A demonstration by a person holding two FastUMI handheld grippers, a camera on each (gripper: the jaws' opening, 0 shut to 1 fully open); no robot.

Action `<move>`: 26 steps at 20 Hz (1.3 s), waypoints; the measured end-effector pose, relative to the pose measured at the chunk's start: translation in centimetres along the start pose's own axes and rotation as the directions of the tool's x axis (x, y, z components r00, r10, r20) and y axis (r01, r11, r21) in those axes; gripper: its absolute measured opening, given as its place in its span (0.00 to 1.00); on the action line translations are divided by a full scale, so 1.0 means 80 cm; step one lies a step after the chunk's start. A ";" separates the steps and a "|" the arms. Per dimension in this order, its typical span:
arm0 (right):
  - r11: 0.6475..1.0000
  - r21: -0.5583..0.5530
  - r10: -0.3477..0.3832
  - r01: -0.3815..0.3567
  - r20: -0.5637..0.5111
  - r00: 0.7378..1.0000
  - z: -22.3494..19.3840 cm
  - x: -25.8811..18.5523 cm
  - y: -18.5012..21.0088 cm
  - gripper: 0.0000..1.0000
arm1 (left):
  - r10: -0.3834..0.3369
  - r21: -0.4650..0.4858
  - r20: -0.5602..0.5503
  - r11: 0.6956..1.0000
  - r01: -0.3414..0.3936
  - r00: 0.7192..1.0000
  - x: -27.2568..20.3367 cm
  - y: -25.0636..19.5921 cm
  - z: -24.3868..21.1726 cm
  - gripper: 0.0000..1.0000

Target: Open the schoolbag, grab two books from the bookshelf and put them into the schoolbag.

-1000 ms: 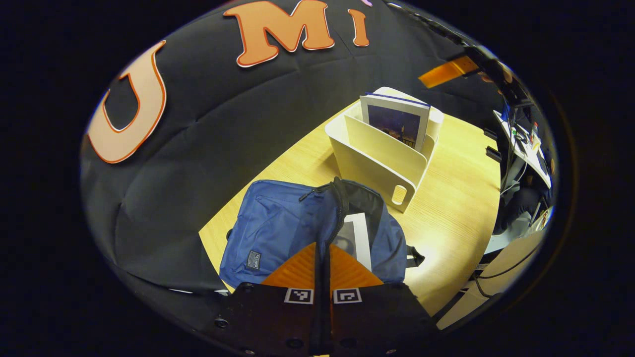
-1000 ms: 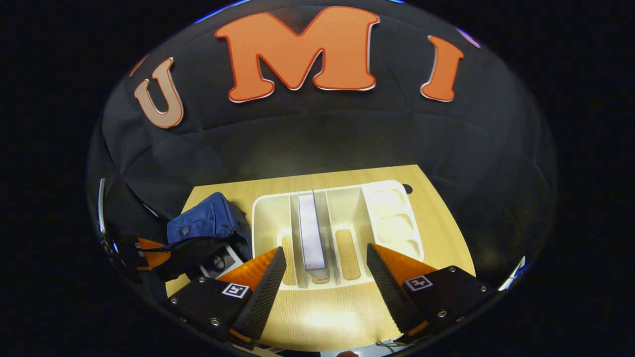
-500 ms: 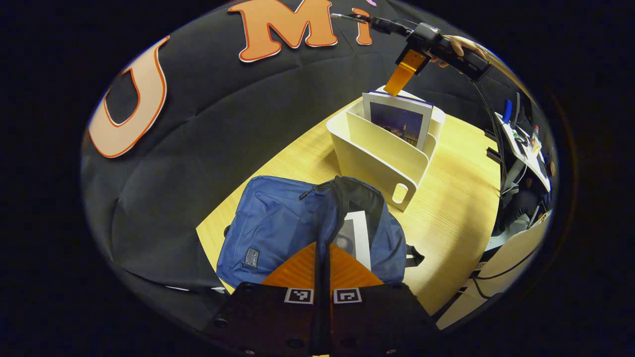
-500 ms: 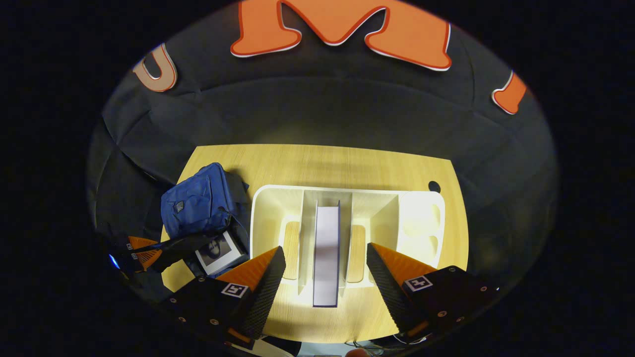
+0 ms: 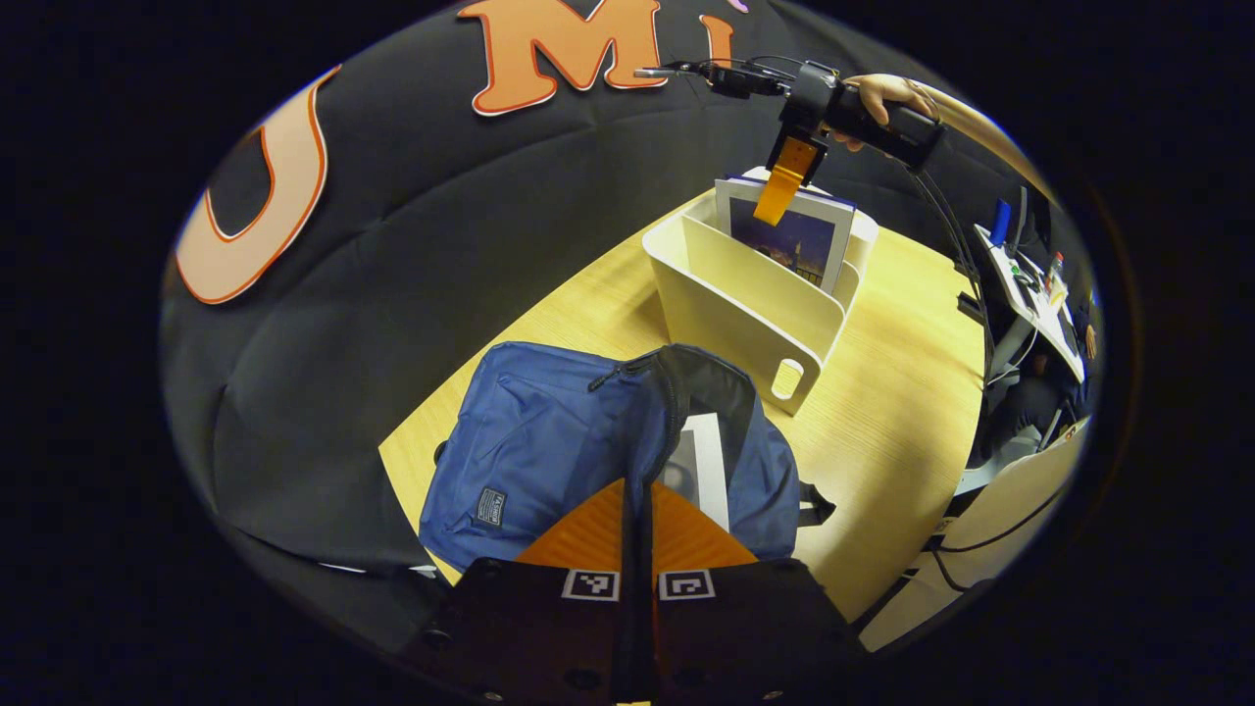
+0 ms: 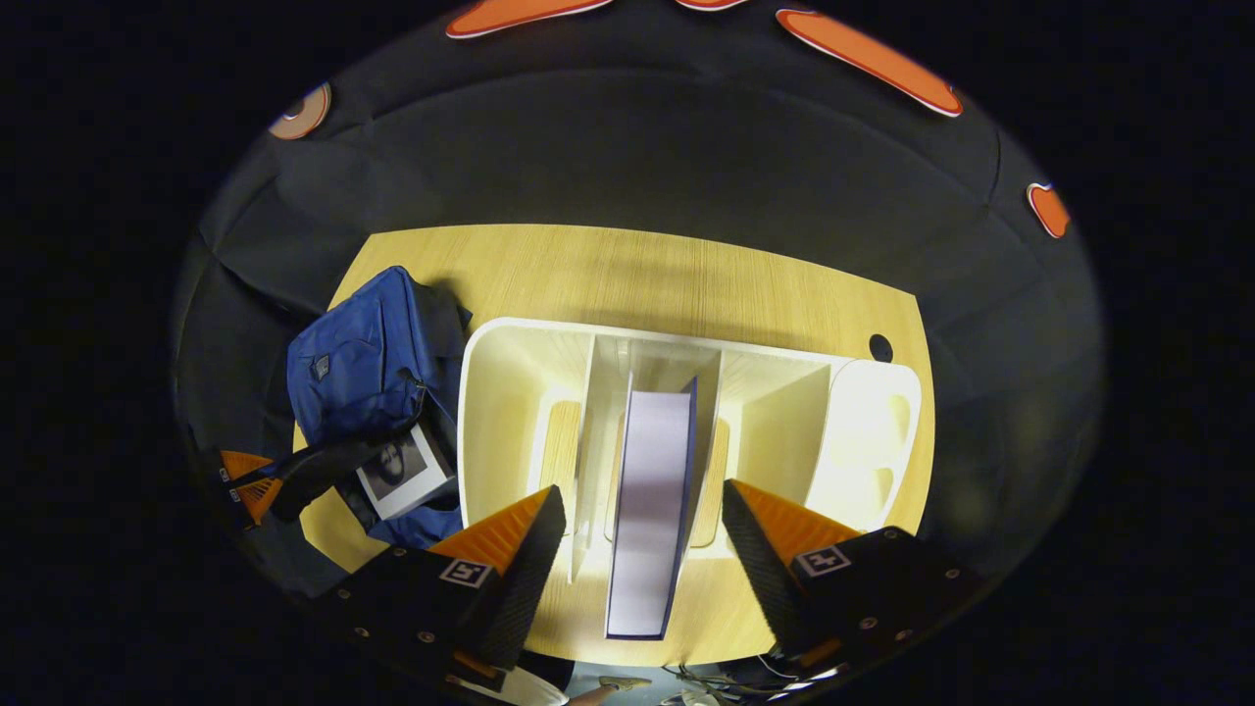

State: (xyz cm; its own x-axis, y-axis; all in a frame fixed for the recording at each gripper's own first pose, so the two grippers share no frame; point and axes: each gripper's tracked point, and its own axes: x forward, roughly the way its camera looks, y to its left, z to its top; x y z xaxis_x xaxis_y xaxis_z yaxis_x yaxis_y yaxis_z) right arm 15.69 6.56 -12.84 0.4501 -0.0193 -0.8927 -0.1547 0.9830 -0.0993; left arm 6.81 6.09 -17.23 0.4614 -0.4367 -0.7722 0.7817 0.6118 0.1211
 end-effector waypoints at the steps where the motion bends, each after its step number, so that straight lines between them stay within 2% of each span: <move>1: 1.000 -0.002 0.002 -0.003 -0.011 1.000 -0.002 0.004 0.002 0.85 | -0.002 -0.001 -0.001 1.000 0.002 1.000 0.001 0.002 -0.002 0.01; 2: 1.000 -0.003 0.001 -0.002 -0.022 1.000 -0.003 0.005 0.003 0.81 | -0.003 -0.001 -0.003 1.000 0.003 1.000 0.001 0.002 -0.002 0.01; 3: 1.000 -0.002 -0.006 0.006 -0.035 0.999 -0.006 0.007 0.000 0.58 | -0.005 -0.001 -0.004 1.000 0.005 1.000 0.003 0.003 -0.002 0.01; 4: 1.000 -0.004 -0.012 0.012 -0.050 0.999 -0.008 0.008 -0.004 0.60 | -0.007 0.000 -0.005 1.000 0.007 1.000 0.003 0.003 -0.002 0.01; 5: 1.000 -0.007 -0.020 0.020 -0.057 0.998 -0.008 0.008 -0.008 0.47 | -0.008 0.001 -0.006 1.000 0.008 1.000 0.004 0.003 -0.002 0.01; 6: 1.000 -0.003 -0.019 0.019 -0.058 0.998 -0.007 0.006 -0.010 0.41 | -0.010 0.001 -0.006 1.000 0.010 1.000 0.003 0.003 -0.001 0.01; 7: 1.000 0.010 -0.017 0.018 -0.062 0.998 -0.007 0.006 -0.009 0.29 | -0.012 0.000 -0.007 1.000 0.012 1.000 0.004 0.003 -0.002 0.01; 8: 1.000 0.022 -0.016 0.017 -0.062 0.998 -0.007 0.006 -0.008 0.35 | -0.013 -0.001 -0.009 1.000 0.013 1.000 0.005 0.004 -0.002 0.01; 11: 0.999 0.047 -0.014 0.017 -0.062 0.998 -0.010 0.007 -0.008 0.28 | -0.018 -0.005 -0.012 1.000 0.018 1.000 0.005 0.002 -0.003 0.01; 13: 0.999 0.049 -0.010 0.012 -0.049 0.999 -0.008 0.003 -0.008 0.28 | -0.021 -0.005 -0.014 1.000 0.021 1.000 0.006 0.002 -0.004 0.01; 14: 0.998 0.059 -0.002 0.005 -0.039 0.999 -0.006 0.000 -0.007 0.36 | -0.023 -0.005 -0.016 1.000 0.023 1.000 0.006 0.001 -0.004 0.01; 15: 0.997 0.074 0.004 -0.002 -0.032 0.999 -0.005 -0.007 -0.008 0.27 | -0.024 -0.005 -0.017 1.000 0.024 1.000 0.007 0.001 -0.004 0.01; 21: 0.997 0.082 -0.017 0.014 0.035 0.999 -0.009 -0.047 -0.014 0.27 | -0.033 -0.002 -0.002 0.999 0.033 0.999 0.005 0.001 -0.003 0.01; 26: 0.994 0.108 -0.023 0.010 0.118 0.993 -0.007 -0.108 -0.011 0.27 | -0.047 -0.003 0.012 0.999 0.047 0.999 0.007 0.000 -0.006 0.01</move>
State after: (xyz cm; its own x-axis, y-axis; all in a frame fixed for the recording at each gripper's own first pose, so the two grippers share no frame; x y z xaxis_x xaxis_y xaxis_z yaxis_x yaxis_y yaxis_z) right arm 11.44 5.72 -5.26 0.5545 -0.0202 -0.8319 -0.0540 0.9967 -0.0601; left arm 6.83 6.15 -17.93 0.4295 -0.4725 -0.7696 0.8010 0.5929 0.0830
